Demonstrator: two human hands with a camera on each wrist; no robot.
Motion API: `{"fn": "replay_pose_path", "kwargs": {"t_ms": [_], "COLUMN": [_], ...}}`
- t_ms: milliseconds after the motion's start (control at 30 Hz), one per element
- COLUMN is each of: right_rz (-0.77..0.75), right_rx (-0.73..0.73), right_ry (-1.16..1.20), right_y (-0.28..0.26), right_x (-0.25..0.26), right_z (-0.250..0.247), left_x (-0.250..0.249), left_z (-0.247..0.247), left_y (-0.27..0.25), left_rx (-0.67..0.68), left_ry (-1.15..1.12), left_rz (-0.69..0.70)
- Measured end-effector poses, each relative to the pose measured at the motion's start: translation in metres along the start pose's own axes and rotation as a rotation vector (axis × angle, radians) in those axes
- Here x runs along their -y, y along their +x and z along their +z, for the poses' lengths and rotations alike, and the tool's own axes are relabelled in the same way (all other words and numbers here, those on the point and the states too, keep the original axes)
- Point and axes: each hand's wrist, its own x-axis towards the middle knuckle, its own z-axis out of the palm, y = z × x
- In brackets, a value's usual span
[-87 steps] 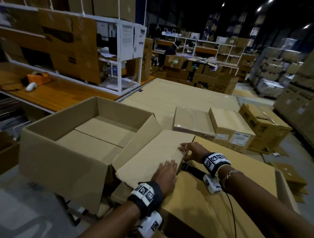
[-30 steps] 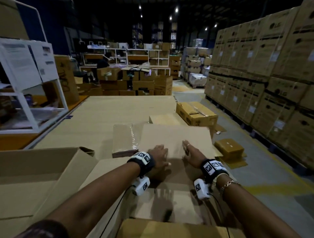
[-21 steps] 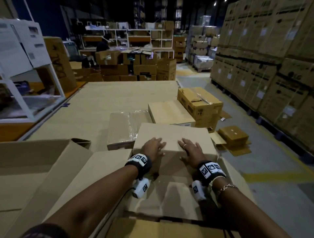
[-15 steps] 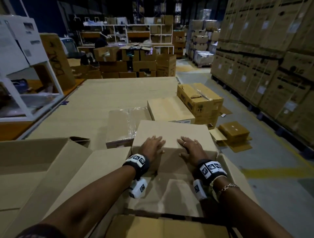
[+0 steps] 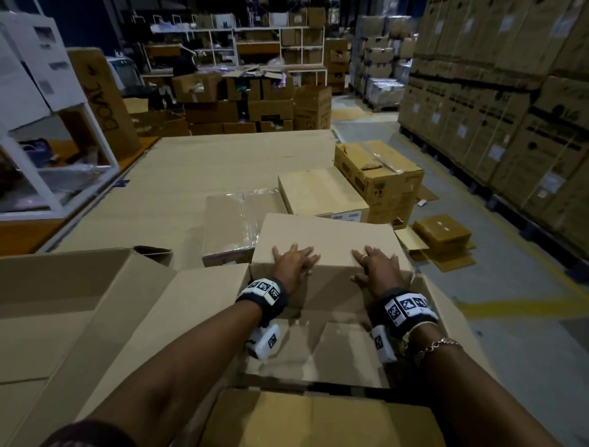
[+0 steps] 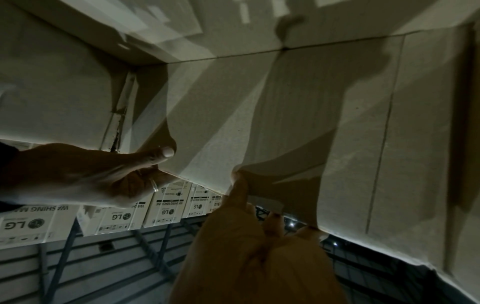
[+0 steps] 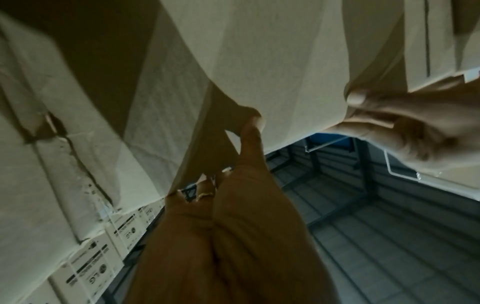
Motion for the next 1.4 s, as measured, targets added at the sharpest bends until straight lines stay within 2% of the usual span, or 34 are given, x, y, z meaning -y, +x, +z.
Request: {"fn": "replay_pose_path", "kwargs": {"t_ms": [100,167,333,433,533,667,767,833,900,1033,1167,1300,1400], "right_rz": [-0.006,-0.01,-0.04,-0.178,-0.279,-0.243,-0.17,-0.122,-0.099,-0.051,-0.067,-0.096,-0.114], "right_rx": [0.0,0.065,0.25,0.374,0.497,0.716,0.767,0.703,0.579,0.347,0.107,-0.099,-0.206], "right_ry": [-0.012,-0.007,0.189,0.225,0.224,0.115,0.131,0.122,0.105,0.224,0.206,0.178,0.145], "right_y": [-0.005,-0.008,-0.032,-0.075,-0.126,-0.183,-0.214,-0.23,-0.245,-0.279,-0.316,-0.362,-0.401], "right_x": [0.002,0.004,0.018,0.037,0.058,0.073,0.082,0.084,0.084,0.095,0.106,0.117,0.124], "right_z": [-0.005,-0.018,-0.078,-0.108,-0.114,-0.1,-0.092,-0.089,-0.088,-0.118,-0.158,-0.181,-0.19], "left_x": [-0.001,0.005,0.001,-0.018,-0.038,-0.055,-0.057,-0.057,-0.053,-0.041,-0.048,-0.067,-0.083], "left_z": [-0.007,-0.017,-0.071,-0.097,-0.108,-0.096,-0.08,-0.076,-0.078,-0.087,-0.119,-0.157,-0.179], "left_y": [-0.003,-0.006,-0.035,-0.074,-0.123,-0.179,-0.208,-0.22,-0.229,-0.243,-0.272,-0.316,-0.355], "left_rx": [0.027,0.06,0.186,0.295,0.498,0.718,0.74,0.705,0.637,0.398,0.139,-0.048,-0.118], "left_ry": [-0.023,-0.08,-0.163,-0.096,-0.036,0.052,0.066,0.018,-0.063,-0.198,-0.331,-0.282,-0.268], "left_rz": [0.006,0.014,0.133,0.189,0.275,0.322,0.247,0.227,0.204,0.166,0.188,0.257,0.316]}}
